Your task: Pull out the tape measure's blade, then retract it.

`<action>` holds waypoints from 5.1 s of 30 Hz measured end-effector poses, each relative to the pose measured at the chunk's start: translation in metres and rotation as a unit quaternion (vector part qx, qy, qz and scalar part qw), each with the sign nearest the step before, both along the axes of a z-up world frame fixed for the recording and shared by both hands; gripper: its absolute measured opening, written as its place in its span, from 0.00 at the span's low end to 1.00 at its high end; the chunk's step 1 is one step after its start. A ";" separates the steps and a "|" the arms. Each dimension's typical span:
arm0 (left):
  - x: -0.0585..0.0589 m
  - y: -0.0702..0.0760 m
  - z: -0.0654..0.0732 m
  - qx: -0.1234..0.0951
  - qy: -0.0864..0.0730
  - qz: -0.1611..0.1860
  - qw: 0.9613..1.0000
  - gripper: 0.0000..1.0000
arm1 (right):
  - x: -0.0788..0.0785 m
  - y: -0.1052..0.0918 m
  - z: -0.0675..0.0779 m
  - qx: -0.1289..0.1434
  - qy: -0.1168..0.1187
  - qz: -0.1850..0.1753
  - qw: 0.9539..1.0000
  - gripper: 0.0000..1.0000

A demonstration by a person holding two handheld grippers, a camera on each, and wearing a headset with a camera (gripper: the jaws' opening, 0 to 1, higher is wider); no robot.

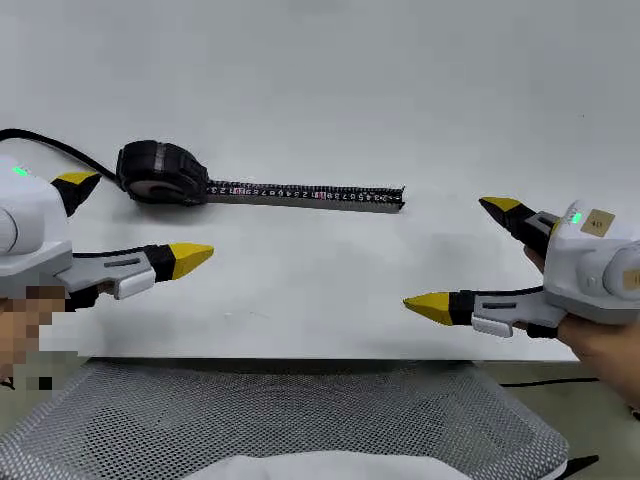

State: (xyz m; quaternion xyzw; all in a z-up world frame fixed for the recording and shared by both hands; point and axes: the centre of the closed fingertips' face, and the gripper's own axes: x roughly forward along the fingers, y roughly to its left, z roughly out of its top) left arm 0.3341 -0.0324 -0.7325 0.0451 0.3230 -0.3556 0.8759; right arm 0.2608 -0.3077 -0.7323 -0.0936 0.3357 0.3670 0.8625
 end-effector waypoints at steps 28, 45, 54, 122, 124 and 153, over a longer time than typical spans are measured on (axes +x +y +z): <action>0.022 -0.012 -0.006 -0.013 -0.006 0.081 0.997 0.88 | 0.001 0.001 -0.005 -0.004 0.008 0.013 1.000 0.88; 0.038 -0.010 -0.013 0.011 -0.012 0.146 0.989 0.82 | 0.021 -0.007 -0.016 -0.030 0.005 0.056 0.998 0.67; 0.045 -0.004 -0.017 0.022 -0.013 0.174 0.984 0.74 | 0.034 -0.009 -0.019 -0.041 0.001 0.079 0.996 0.60; 0.058 0.008 -0.027 0.008 0.005 0.225 0.974 0.61 | 0.074 0.022 -0.050 -0.064 0.017 0.225 0.972 0.19; 0.058 0.008 -0.027 0.008 0.006 0.225 0.974 0.61 | 0.074 0.022 -0.051 -0.066 0.018 0.228 0.971 0.18; 0.058 0.009 -0.027 0.006 0.011 0.227 0.974 0.60 | 0.076 0.023 -0.055 -0.075 0.003 0.241 0.968 0.11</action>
